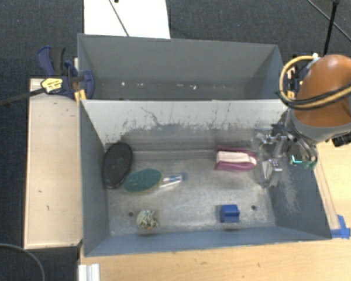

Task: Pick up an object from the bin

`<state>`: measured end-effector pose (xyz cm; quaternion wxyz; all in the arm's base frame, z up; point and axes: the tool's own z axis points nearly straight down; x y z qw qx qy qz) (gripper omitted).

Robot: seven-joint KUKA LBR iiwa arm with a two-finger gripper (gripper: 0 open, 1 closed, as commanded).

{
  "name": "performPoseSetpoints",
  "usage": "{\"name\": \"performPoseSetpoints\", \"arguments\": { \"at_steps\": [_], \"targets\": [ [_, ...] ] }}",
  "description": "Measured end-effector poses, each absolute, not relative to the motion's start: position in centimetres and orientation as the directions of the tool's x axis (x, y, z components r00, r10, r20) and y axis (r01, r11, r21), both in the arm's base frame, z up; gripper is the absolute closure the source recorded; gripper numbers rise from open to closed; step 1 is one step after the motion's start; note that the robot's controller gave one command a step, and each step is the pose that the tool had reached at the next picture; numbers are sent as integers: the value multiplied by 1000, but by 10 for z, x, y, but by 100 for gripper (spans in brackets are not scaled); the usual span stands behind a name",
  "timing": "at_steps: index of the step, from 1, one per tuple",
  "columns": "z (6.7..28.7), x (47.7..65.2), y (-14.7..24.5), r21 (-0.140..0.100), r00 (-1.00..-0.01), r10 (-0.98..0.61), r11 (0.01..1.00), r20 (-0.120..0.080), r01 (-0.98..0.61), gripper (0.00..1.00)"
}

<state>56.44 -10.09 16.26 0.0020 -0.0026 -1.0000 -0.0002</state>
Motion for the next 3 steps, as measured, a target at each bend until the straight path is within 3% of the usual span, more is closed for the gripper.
{"name": "performPoseSetpoints", "arguments": {
  "at_steps": [1, 2, 3],
  "targets": [
    [86, 494, -52, 3, -1000, -10, 1000, 11, -10, 0],
    [72, 483, 5, -3, -939, -345, 939, -15, -345, 0],
    [71, 480, 4, -1, -938, -345, 938, -6, -345, 100]
  ]
}}
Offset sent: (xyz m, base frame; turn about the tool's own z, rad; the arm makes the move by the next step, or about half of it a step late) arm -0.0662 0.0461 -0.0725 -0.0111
